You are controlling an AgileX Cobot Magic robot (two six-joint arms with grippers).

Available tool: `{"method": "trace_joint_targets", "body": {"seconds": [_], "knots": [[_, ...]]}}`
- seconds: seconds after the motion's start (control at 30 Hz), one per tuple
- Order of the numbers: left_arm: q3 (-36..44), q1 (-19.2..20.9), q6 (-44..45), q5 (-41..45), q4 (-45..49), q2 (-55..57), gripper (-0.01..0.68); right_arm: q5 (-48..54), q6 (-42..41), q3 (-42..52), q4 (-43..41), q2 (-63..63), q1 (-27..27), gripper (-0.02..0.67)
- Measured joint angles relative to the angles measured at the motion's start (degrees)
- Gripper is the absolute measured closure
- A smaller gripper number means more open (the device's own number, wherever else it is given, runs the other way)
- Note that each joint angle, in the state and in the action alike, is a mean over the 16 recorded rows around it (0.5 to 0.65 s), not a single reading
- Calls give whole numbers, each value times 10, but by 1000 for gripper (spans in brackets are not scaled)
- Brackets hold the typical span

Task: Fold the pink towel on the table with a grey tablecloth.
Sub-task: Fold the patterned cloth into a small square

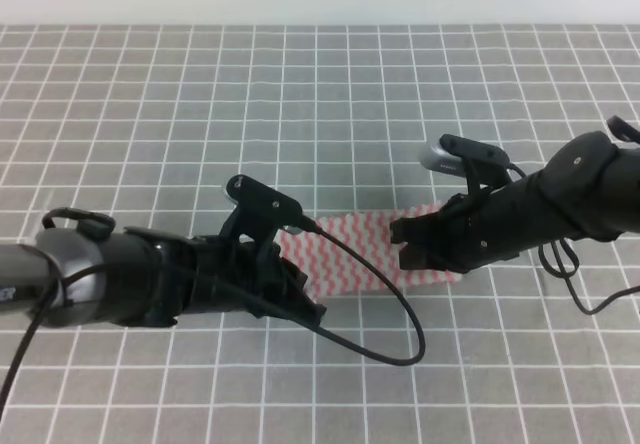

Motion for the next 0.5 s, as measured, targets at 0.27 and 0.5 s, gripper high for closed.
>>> {"method": "trace_joint_targets", "body": {"seconds": [0.27, 0.5], "knots": [[0, 0, 0, -5, 2, -21, 674, 8, 1, 0, -3, 5, -7, 664], [1, 0, -5, -8, 2, -48, 674, 21, 8, 0, -12, 5, -22, 664]]}}
